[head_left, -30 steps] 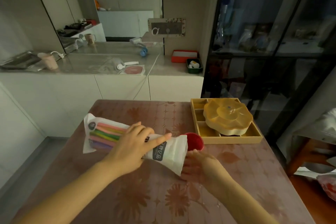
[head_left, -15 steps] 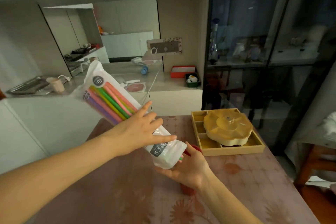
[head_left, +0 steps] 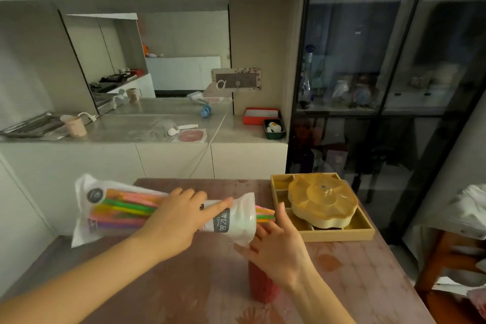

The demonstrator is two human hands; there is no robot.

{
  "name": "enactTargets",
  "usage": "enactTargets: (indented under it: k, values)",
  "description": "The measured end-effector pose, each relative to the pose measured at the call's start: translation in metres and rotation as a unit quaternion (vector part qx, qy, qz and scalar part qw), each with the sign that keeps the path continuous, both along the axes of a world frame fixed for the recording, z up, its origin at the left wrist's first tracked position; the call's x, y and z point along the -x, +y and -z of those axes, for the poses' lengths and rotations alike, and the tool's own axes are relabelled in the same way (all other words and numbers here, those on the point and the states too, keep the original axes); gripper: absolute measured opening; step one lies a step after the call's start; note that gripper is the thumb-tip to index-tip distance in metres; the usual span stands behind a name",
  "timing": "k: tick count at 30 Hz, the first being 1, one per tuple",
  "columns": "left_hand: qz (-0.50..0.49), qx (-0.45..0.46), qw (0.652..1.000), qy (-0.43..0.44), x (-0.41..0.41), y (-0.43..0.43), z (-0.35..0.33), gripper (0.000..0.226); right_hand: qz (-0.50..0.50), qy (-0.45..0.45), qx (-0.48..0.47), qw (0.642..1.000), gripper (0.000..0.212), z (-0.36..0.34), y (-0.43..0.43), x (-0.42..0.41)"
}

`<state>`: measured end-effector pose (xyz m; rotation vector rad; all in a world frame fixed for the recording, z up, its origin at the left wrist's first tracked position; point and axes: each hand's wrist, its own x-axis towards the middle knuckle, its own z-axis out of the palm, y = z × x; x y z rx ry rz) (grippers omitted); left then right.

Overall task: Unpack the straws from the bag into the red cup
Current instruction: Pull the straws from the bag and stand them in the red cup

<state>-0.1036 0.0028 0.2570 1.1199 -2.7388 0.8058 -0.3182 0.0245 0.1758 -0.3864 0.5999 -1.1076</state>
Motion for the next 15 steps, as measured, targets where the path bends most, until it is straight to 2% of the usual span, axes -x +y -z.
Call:
enactTargets:
  k: [2,4,6,10,15]
  values:
    - [-0.035,-0.044,0.997,0.052,0.002,0.002,0.012,0.096,0.011,0.111,0.057,0.992,0.058,-0.005,-0.002,-0.002]
    - [-0.051,-0.093,0.991,0.085,0.007,0.001,0.024,0.093,0.031,0.162,0.08,0.983,0.054,-0.011,-0.004,-0.007]
    - [-0.052,-0.116,0.987,0.102,0.012,0.0,0.034,0.092,0.08,0.168,0.056,0.981,0.052,-0.015,-0.007,-0.011]
    - [-0.051,-0.134,0.98,0.135,0.013,-0.003,0.047,0.091,0.166,0.184,0.042,0.968,0.031,-0.01,-0.012,-0.009]
    - [-0.06,-0.172,0.964,0.195,0.003,-0.011,0.065,0.086,0.276,0.196,0.059,0.939,0.033,-0.018,-0.022,0.015]
